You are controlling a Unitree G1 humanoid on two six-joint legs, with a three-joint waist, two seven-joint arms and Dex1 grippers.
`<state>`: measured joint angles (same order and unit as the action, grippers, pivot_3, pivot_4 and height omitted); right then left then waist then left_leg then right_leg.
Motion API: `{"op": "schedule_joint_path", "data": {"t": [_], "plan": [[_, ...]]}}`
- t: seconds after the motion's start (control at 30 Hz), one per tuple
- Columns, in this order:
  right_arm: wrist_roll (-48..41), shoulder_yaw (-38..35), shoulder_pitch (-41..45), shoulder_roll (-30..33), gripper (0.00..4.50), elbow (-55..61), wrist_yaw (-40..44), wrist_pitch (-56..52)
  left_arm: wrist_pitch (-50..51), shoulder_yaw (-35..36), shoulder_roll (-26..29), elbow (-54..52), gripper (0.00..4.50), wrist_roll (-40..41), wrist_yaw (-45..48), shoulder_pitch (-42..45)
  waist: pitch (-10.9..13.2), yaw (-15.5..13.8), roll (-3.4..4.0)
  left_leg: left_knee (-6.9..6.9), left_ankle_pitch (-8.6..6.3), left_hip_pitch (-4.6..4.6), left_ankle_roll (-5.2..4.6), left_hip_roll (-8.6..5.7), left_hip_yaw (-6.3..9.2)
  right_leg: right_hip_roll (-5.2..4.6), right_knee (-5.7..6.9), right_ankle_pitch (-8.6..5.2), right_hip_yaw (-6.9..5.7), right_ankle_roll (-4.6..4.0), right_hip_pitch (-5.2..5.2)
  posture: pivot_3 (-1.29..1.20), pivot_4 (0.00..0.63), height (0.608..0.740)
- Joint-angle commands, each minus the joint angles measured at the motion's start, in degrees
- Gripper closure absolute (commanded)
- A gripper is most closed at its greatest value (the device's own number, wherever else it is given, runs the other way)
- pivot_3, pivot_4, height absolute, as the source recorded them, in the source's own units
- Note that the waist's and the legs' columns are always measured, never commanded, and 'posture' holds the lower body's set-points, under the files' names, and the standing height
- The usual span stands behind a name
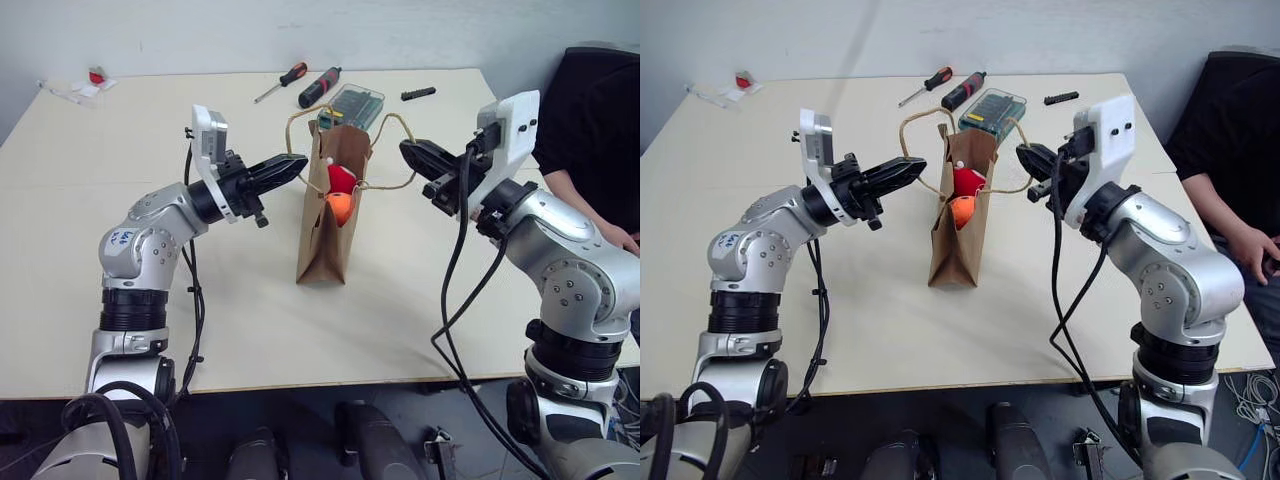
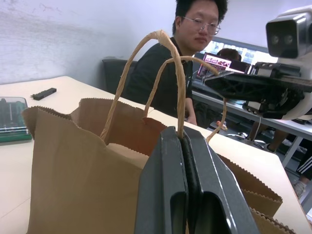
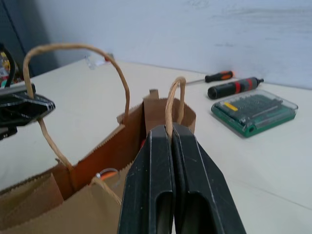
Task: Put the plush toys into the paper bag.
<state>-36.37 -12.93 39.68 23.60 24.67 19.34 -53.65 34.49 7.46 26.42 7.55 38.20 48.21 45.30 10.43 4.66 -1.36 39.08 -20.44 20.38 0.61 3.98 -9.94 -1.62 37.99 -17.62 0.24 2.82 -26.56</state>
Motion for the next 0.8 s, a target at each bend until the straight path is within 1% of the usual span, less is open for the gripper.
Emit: {"op": "schedule_joint_path", "data": {"t": [0.03, 0.07, 0.1, 0.2, 0.33, 0.4, 0.47, 0.5, 0.53, 0.63, 0.67, 0.73, 0.8], "plan": [[-3.68, -2.84, 1.02, 0.82, 3.83, 2.64, -0.25, -0.47, 1.93, 2.79, 2.05, -3.45, 4.3, 1.65, -0.6, -1.03, 0.0, 0.06, 0.0, 0.0, 0.0, -0.01, 0.0, 0.0, 0.0, 0.0, 0.01, 0.0, 0.01, 0.0, 0.0, 0.0, 0.15, 0.74], [-4.73, -3.42, 0.85, 1.42, 3.55, 3.07, 0.0, -1.1, 2.76, 3.39, 2.55, -4.4, 4.1, 2.25, -0.73, -1.48, 0.0, 0.04, 0.0, 0.0, 0.0, -0.01, 0.0, 0.01, 0.0, 0.0, 0.02, 0.0, 0.0, 0.0, 0.0, 0.0, 0.15, 0.74], [-5.89, -4.15, 0.65, 2.2, 3.17, 3.57, 0.24, -1.79, 3.67, 4.08, 3.16, -5.43, 3.9, 2.93, -0.8, -1.98, 0.0, 0.03, 0.0, 0.0, 0.0, -0.01, 0.0, 0.01, 0.01, 0.01, 0.02, 0.0, 0.0, 0.0, 0.0, 0.0, 0.15, 0.74], [-9.62, -6.41, -0.26, 5.02, 2.12, 5.24, 0.86, -3.87, 6.3, 5.99, 4.92, -8.42, 2.99, 4.83, -0.86, -3.66, 0.0, -0.07, 0.0, -0.01, 0.0, 0.01, 0.0, 0.02, 0.02, -0.02, 0.0, 0.0, 0.0, 0.0, 0.0, 0.0, 0.15, 0.74], [-19.05, -11.99, -3.92, 11.05, 0.71, 8.86, 3.04, -8.38, 10.75, 8.78, 8.34, -14.4, 1.75, 8.62, -0.64, -8.18, 0.0, -0.23, 0.0, -0.03, -0.01, 0.0, -0.01, 0.02, 0.06, -0.02, -0.03, 0.0, -0.02, 0.0, 0.04, 0.0, 0.15, 0.74], [-24.6, -15.15, -6.27, 13.55, 0.67, 9.49, 3.36, -9.93, 12.99, 10.0, 9.81, -17.89, 1.09, 10.75, -1.06, -11.07, 0.0, -0.22, 0.0, -0.03, -0.01, 0.0, -0.01, 0.03, 0.07, -0.02, -0.05, 0.0, -0.01, 0.0, 0.05, 0.0, 0.15, 0.74], [-29.7, -17.54, -8.5, 14.86, 0.67, 8.74, 1.89, -10.97, 14.1, 10.51, 10.68, -20.82, 0.44, 12.05, -1.68, -13.78, 0.0, -0.23, -0.01, -0.02, -0.01, -0.01, -0.02, 0.02, 0.09, -0.02, -0.04, 0.0, 0.0, 0.0, 0.08, 0.0, 0.15, 0.74], [-30.3, -17.98, -10.08, 14.99, 0.67, 8.49, 1.26, -10.92, 14.18, 10.36, 10.53, -22.51, 0.15, 12.18, -2.3, -15.49, 0.0, -0.23, -0.02, 0.0, 0.0, -0.02, -0.03, 0.0, 0.08, -0.02, -0.02, 0.01, 0.01, 0.01, 0.09, 0.0, 0.15, 0.74], [-30.32, -17.68, -11.33, 15.14, 0.67, 8.35, 0.74, -10.63, 13.99, 10.02, 10.32, -23.85, 0.05, 12.01, -2.76, -16.83, -0.02, -0.25, -0.04, 0.0, 0.01, -0.04, -0.05, 0.0, 0.11, -0.02, -0.04, 0.02, 0.02, 0.02, 0.13, 0.0, 0.15, 0.74], [-26.02, -12.86, -15.11, 14.03, 1.26, 8.32, 0.14, -7.65, 10.85, 6.52, 8.73, -27.34, 0.0, 8.9, -3.89, -20.35, -0.01, -0.35, -0.04, -0.01, 0.01, -0.11, -0.05, -0.05, 0.13, -0.02, -0.07, 0.03, 0.06, 0.04, 0.26, 0.0, 0.15, 0.74], [-22.53, -8.81, -15.97, 13.29, 1.56, 8.01, 0.41, -5.78, 8.6, 4.56, 7.57, -27.76, 0.0, 6.84, -4.2, -21.56, -0.01, -0.37, -0.04, -0.01, 0.02, -0.12, -0.07, -0.06, 0.13, -0.02, -0.07, 0.04, 0.08, 0.06, 0.26, 0.0, 0.15, 0.74], [-13.49, 2.72, -15.88, 11.32, 2.25, 6.02, 1.44, -0.92, 3.76, 0.04, 5.45, -28.89, 0.0, 2.48, -4.02, -24.35, -0.03, -0.12, -0.06, -0.01, 0.04, -0.12, -0.09, -0.1, 0.11, -0.02, -0.07, 0.06, 0.11, 0.09, 0.25, 0.0, 0.15, 0.74], [-7.18, 9.91, -14.49, 9.6, 2.9, 3.48, 2.37, 3.12, 0.95, -2.02, 4.07, -29.42, 0.0, -0.04, -4.64, -25.3, -0.04, 0.13, -0.07, -0.03, 0.04, -0.19, -0.08, -0.09, 0.08, 0.01, -0.08, 0.06, 0.13, 0.08, 0.29, 0.0, 0.15, 0.74]]}}
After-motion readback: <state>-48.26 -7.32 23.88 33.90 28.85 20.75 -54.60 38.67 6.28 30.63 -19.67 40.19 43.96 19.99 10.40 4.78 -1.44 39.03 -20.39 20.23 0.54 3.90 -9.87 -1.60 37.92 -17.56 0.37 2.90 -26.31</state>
